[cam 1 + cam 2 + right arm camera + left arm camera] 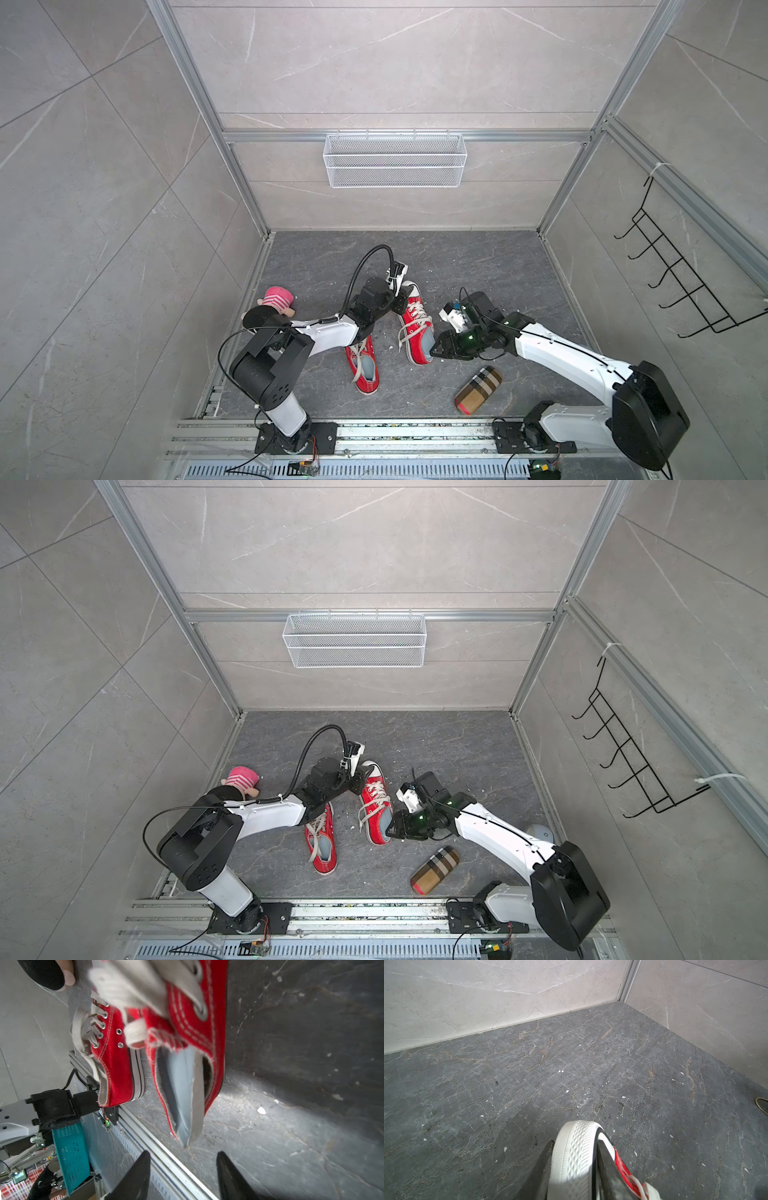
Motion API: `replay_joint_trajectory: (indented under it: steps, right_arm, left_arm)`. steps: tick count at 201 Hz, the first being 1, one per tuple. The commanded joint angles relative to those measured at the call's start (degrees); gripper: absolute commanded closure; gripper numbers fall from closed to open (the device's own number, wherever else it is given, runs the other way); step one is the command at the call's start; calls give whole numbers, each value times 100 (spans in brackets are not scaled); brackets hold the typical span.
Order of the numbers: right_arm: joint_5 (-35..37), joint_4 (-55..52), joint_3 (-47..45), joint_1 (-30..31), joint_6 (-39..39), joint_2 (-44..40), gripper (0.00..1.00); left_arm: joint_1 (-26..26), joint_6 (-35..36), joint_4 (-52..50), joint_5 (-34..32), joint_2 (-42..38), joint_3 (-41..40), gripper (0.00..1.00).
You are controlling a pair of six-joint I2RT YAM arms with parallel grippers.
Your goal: Remove the insole from the shoe
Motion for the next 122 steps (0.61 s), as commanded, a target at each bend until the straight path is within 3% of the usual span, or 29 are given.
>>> replay_joint_trajectory:
  steps: [1,23,46,77,122]
  right_arm:
    - [131,386,49,108,247,258,52]
    - [266,479,92,183,314,412,63]
    - [315,377,286,198,368,328,100]
    - [349,-359,970,180,309,-149,100]
    - [-369,-1293,1518,90,592,-593,100]
  left_arm:
    - [-64,296,113,-96,-141,63,100]
    - [-64,323,90,-85,-180,46,100]
    - [-64,340,87,-60,-207,35,100]
    - [-64,465,-16,-130,-280,12,100]
    - [-64,680,-39,-429,-418,-95,100]
